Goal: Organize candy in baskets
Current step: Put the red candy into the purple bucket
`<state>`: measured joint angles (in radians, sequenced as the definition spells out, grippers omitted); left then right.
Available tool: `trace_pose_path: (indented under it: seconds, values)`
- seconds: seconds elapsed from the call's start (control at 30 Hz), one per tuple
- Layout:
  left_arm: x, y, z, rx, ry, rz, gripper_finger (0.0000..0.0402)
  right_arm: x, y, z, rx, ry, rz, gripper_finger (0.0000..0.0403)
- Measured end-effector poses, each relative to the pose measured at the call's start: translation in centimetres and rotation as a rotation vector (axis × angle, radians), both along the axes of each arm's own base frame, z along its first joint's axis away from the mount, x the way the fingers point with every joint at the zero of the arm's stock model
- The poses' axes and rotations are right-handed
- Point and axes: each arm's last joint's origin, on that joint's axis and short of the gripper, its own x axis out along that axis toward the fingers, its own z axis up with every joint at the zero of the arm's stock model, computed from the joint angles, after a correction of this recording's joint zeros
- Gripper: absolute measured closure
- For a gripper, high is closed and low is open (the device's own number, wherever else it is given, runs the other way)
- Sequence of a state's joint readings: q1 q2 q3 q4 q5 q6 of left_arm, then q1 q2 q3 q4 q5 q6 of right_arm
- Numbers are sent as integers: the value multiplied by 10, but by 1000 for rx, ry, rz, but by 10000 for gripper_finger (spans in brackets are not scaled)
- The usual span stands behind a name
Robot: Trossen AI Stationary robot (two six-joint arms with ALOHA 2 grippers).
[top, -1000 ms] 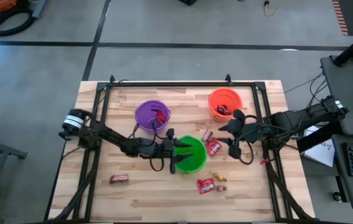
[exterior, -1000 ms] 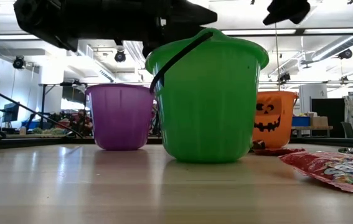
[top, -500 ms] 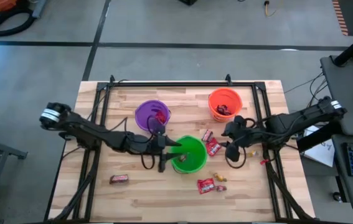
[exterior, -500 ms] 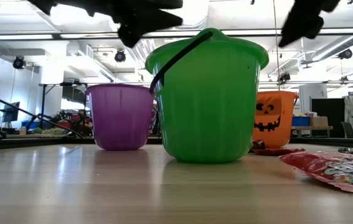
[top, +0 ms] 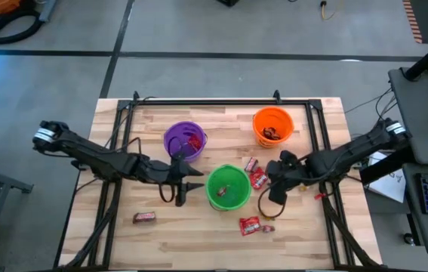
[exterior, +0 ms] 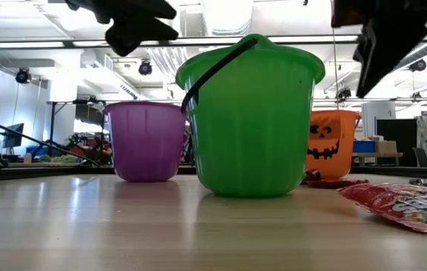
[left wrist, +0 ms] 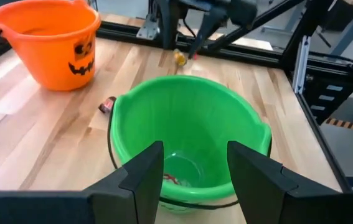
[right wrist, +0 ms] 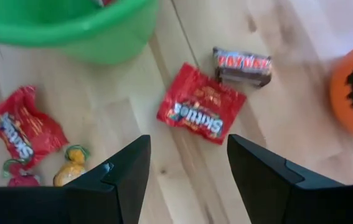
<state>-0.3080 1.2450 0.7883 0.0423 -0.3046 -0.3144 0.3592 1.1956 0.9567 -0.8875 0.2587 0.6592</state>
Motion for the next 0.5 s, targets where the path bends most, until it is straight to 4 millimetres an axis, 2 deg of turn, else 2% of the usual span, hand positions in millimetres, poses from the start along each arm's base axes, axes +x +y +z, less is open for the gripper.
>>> trace_pose_path:
  seconds: [0.23, 0.5]
  values:
    - [-6, 1, 8, -27, -31, 7, 240, -6, 12, -36, -16, -49, 71, 195]
    - [-6, 1, 9, -27, -36, 6, 240, -15, 10, -81, -71, -104, 91, 195]
